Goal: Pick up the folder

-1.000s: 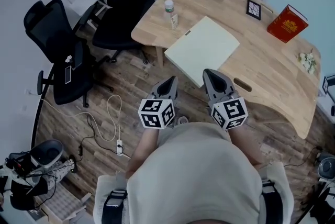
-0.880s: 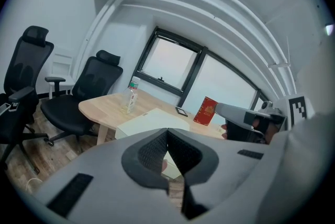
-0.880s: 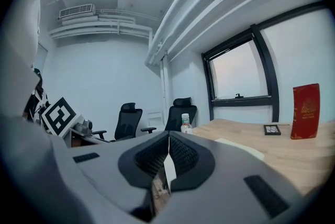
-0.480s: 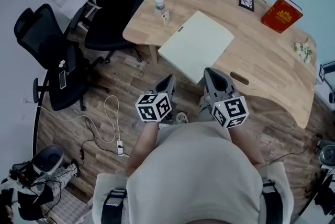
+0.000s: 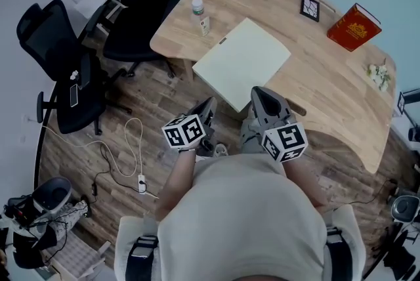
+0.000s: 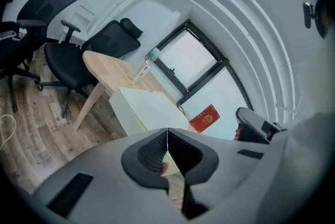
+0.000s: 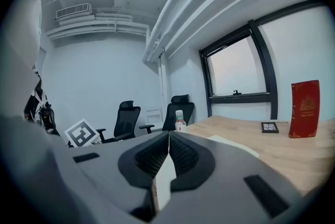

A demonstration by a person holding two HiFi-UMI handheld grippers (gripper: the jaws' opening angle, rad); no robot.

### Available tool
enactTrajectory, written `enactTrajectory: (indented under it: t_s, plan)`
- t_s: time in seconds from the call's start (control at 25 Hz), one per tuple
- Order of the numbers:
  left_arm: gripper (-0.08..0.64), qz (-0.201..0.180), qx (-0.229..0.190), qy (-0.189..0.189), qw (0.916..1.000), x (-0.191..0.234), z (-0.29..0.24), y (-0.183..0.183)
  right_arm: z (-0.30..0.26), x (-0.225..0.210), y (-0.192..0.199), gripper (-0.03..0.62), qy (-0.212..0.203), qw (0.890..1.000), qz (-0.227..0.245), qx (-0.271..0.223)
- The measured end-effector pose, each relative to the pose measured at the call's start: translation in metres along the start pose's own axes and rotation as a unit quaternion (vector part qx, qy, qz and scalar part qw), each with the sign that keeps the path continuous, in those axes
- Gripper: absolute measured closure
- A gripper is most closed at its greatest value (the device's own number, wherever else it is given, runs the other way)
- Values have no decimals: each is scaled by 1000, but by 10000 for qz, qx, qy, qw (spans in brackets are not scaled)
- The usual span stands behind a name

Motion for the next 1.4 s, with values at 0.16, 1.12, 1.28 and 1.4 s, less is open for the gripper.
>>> enactTrajectory:
  t_s: [0.16,1.12,1.28,1.4]
  plan:
    - [540,680,-151,91,9975,11,-7,2,-6,-11,-2,574,-73,10000,-31,-17]
    - [157,2512,-225,610,9658,57,-64,28,-21,-55,2,573,-75,9999,-84,37]
    - [140,2655,-228,669,9615,60,-75,31,-21,-62,2,574,-38,9999,-82,64]
    - [133,2751,-233,716,9585,64,-83,32,-22,-66,2,574,-22,9999,-75,80]
Point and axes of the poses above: the fingertips, and each gripper's own axes: z backward along the fingers, x to its left, y out of its underside, the point moved 8 cm from there along z, backward along the fingers, and after that the axes turned 4 degrees about y, right-handed, at the moved point
